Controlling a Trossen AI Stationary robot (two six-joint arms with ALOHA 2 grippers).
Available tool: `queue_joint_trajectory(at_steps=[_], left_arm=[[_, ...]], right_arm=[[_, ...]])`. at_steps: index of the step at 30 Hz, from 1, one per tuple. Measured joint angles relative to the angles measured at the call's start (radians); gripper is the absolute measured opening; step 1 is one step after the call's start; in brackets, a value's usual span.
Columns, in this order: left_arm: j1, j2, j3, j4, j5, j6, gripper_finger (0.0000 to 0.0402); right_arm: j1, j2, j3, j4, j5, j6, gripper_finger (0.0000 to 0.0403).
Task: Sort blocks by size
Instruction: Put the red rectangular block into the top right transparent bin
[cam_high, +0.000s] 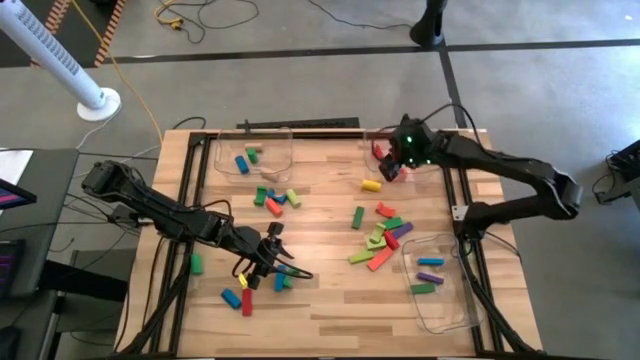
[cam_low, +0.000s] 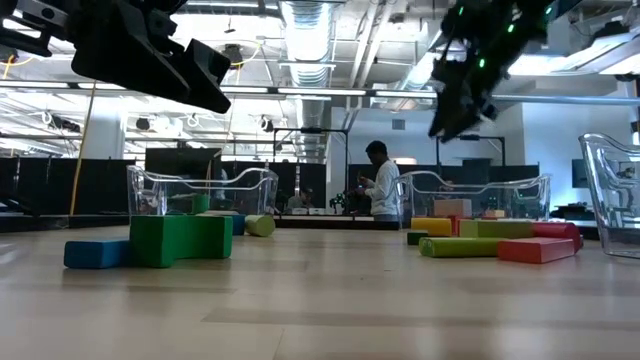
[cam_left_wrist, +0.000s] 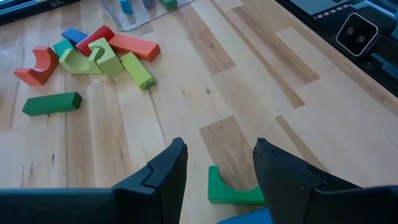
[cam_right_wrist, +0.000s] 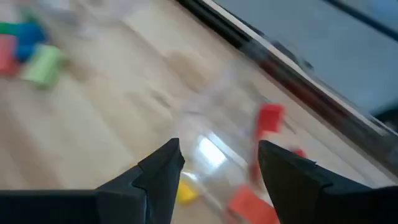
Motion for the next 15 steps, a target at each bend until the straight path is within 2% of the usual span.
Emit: queue_joint_trajectory(at_steps=[7,15], left_arm=[[0.000,0.000,0.000,-0.006,0.000,-0.006,0.0173],[0.000,0.000,0.000,-0.006,0.000,-0.012,0.0173]], right_arm=[[0.261,-0.095,0.000,0.049,0.000,0.012,0.0242],[0.586,-0.086,0.000,0.127,0.038,0.026,0.0242]])
